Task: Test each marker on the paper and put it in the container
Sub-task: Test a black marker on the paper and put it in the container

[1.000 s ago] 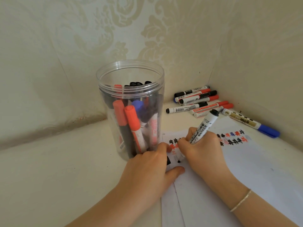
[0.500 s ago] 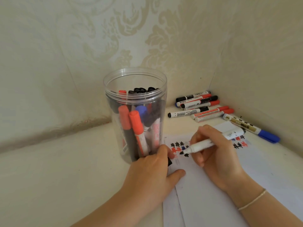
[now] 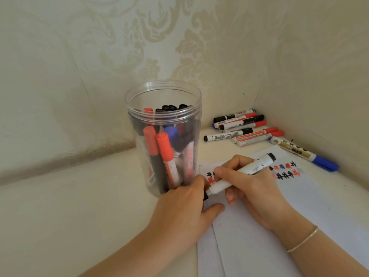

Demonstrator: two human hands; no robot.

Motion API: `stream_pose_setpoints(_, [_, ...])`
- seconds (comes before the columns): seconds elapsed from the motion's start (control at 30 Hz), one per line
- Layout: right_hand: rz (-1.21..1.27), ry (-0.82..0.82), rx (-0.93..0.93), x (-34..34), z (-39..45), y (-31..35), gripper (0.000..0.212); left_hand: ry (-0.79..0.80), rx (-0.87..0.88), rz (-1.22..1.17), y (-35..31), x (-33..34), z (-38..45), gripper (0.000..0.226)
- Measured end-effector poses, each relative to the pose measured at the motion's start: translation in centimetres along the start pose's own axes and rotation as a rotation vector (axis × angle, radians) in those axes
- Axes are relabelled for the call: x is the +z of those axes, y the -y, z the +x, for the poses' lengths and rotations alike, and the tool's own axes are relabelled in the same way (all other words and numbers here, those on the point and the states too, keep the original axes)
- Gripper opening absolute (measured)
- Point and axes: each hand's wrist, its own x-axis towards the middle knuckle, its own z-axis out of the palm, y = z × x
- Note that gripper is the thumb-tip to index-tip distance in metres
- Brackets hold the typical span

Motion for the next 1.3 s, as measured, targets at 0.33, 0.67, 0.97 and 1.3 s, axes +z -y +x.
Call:
stream_pose_setpoints(0.33, [0.197, 0.118, 0.065, -0.4, 0.2, 0.2, 0.03, -0.081, 0.04, -0.056, 0.1, 0.2, -0.1, 0.037])
stream_pose_setpoints(0.67, [0.079, -0.319, -0.095, -0.3, 0.4, -0.1, 0.03, -0.152, 0.114, -0.064, 0.2, 0.8, -0.3, 0.032])
stream_pose_setpoints(0.97, [-0.247, -0.42, -0.106, 0.4, 0.6, -1.0, 0.025, -0.285, 0.096, -0.083, 0.5, 1.1, -0.1, 0.038])
stream_pose_setpoints(1.3, [-0.227, -0.403, -0.132, 0.6, 0.2, -0.9, 0.026, -0.422, 0.171, 0.058, 0.9, 2.1, 0.2, 0.028])
